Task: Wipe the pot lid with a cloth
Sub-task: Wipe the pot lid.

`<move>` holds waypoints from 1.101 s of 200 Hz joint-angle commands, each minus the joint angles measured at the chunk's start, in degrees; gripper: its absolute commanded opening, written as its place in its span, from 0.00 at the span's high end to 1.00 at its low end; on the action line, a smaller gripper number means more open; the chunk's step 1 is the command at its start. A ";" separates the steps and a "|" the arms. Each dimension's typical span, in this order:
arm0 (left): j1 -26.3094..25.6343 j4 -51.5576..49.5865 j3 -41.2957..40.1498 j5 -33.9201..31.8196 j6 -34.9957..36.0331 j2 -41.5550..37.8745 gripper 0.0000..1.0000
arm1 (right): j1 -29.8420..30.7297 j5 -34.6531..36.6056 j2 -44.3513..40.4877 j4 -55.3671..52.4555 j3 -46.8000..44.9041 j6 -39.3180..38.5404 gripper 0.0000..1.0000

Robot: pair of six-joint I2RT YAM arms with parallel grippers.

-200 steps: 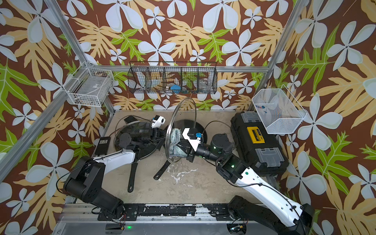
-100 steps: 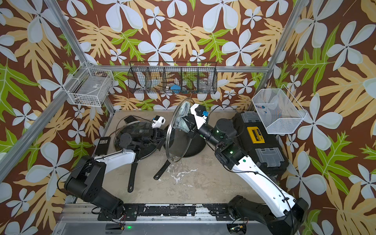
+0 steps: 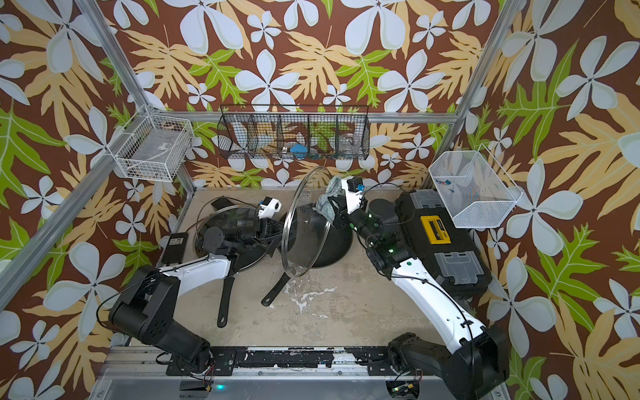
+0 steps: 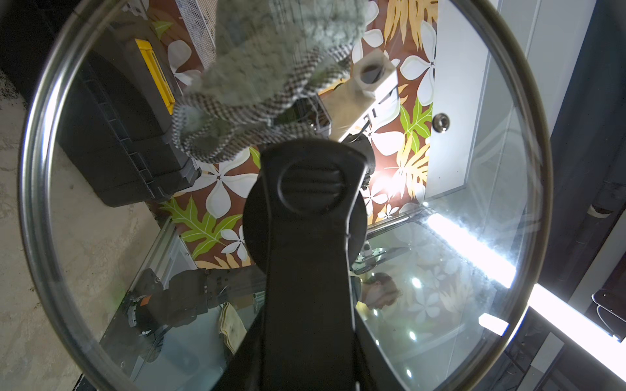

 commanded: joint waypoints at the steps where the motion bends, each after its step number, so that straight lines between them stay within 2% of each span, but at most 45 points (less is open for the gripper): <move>1: -0.07 15.46 0.26 -2.61 1.91 -0.01 1.00 | 1.80 -6.16 -1.63 3.44 0.65 -0.36 1.00; 33: -0.03 15.40 0.59 -2.55 2.06 0.62 1.00 | 8.04 -9.51 -5.88 1.41 0.99 -5.62 1.00; 82: -0.07 15.47 0.87 -2.35 1.80 1.62 1.00 | 16.59 -15.05 -10.99 -0.02 -6.13 -9.06 1.00; 93: -0.07 15.48 0.87 -2.14 1.75 1.73 1.00 | 16.71 -12.92 -11.30 0.62 -8.02 -8.96 1.00; 114: -0.11 15.49 0.87 -1.89 1.89 1.57 1.00 | 16.61 -3.80 -11.10 1.57 -8.53 -9.06 1.00; 132: -0.07 15.49 1.09 -1.83 1.84 1.57 1.00 | 14.73 -0.61 -9.69 3.00 -6.69 -8.57 1.00; 180: -0.07 16.27 1.31 -1.74 1.28 1.02 1.00 | 3.18 3.03 -1.52 7.88 -2.38 -0.72 1.00; 220: -0.06 16.86 1.57 -1.74 0.84 0.95 1.00 | -3.83 3.98 4.03 5.22 0.73 2.47 1.00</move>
